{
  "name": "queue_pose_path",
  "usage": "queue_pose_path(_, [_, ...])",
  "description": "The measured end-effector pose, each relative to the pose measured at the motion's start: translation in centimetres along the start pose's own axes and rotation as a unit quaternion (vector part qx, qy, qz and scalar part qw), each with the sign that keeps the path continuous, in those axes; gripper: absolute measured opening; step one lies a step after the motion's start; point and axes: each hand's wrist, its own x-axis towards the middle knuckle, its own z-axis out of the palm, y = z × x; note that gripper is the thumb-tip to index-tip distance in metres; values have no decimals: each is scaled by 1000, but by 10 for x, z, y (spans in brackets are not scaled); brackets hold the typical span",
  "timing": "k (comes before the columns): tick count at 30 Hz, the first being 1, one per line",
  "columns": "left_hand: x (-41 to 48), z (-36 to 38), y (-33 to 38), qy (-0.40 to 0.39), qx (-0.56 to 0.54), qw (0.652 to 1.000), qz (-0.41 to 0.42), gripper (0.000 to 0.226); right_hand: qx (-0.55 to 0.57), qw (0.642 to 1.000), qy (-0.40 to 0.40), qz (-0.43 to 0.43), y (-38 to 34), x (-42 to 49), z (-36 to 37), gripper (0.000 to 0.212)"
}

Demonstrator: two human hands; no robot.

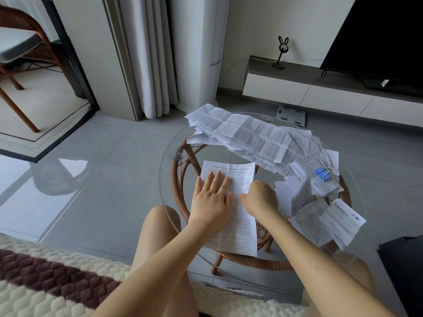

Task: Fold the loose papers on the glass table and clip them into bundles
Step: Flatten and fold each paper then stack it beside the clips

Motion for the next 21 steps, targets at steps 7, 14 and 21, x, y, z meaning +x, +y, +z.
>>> queue_pose_path(7, [0, -5, 2, -15, 8, 1000, -7, 69, -48, 996, 78, -23, -9, -22, -10, 27])
queue_pose_path(14, [0, -7, -1, -38, 45, 998, 6, 53, -67, 977, 115, -167, -3, -84, 51, 66])
queue_pose_path(21, [-1, -8, 1, -25, 26, 999, 14, 52, -84, 981, 78, -157, 23, -101, 56, 53])
